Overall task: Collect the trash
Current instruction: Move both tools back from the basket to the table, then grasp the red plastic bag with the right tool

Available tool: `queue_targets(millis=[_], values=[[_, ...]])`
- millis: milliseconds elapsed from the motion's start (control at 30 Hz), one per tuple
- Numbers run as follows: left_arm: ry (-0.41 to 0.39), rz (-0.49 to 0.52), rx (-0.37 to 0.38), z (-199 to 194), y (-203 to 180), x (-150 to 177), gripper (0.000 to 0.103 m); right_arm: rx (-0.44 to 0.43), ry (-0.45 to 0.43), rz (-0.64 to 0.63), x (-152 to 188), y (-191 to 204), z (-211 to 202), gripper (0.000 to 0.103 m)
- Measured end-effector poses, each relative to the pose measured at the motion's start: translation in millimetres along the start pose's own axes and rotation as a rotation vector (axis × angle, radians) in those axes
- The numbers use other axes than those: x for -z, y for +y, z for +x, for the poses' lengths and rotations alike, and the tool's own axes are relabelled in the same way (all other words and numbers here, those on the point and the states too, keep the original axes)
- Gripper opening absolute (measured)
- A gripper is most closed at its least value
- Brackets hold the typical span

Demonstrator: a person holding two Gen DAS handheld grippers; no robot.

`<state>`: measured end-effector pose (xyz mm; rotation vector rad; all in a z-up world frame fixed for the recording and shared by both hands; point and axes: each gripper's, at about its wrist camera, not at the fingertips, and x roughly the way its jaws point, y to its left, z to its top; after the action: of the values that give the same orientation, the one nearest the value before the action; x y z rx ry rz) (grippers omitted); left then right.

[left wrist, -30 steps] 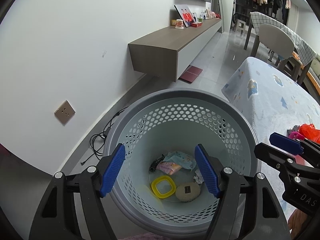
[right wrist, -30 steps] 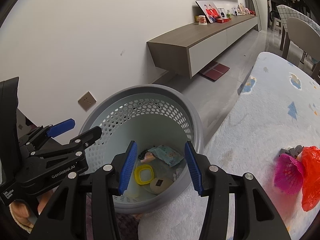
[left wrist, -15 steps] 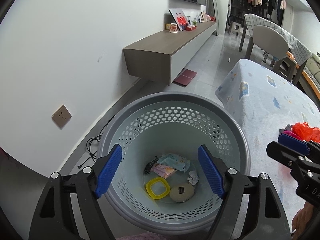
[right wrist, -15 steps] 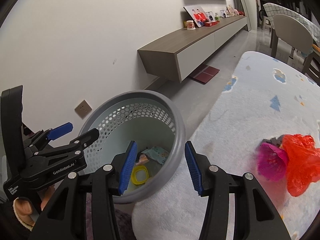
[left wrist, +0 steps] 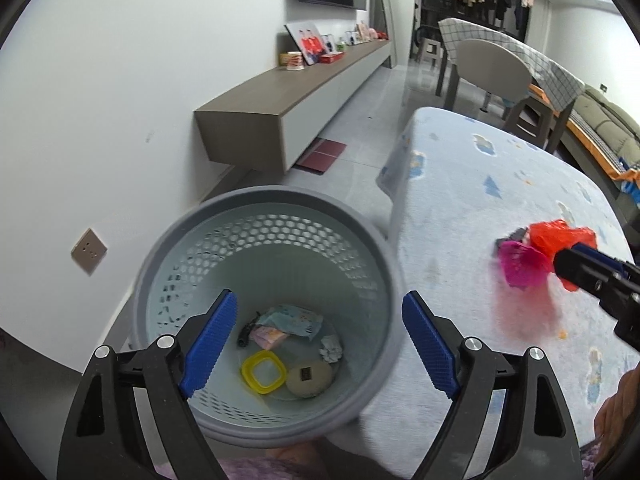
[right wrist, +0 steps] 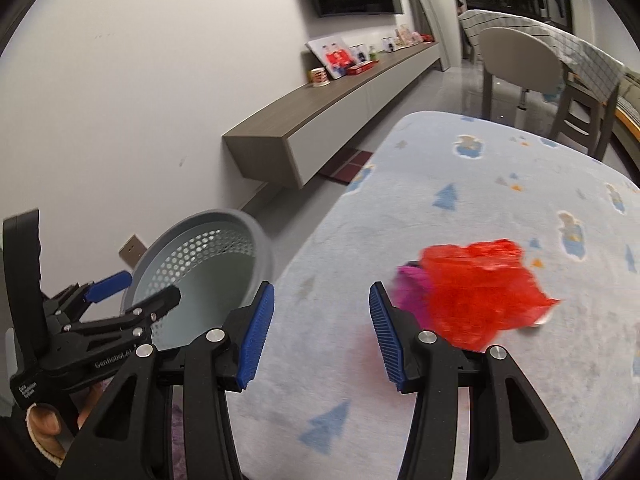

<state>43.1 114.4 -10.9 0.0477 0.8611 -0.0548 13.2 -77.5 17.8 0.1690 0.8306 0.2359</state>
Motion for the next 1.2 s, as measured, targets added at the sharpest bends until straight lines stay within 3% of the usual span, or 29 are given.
queue_targets(millis=[333,667,967,1200], values=[[0.012,0.062,0.038,9.3,-60.2,-1.0,0.083,0.085,-0.039,0.057,3.0,-58.6,-22.2,0.048],[-0.016,0.085,0.035,21.8,-95.5,-28.0,0.086,0.106,-0.054,0.047,-16.7,-79.3,-20.2,0.058],[-0.047,0.081,-0.008,37.2,-98.9,-48.1,0.089,0.112,0.001,0.063,-36.1,-89.1,12.8,0.065],[-0.009,0.080,-0.007,53.2,-95.2,-39.5,0.089,0.177,0.100,0.070,-22.2,-97.2,36.7,0.068]])
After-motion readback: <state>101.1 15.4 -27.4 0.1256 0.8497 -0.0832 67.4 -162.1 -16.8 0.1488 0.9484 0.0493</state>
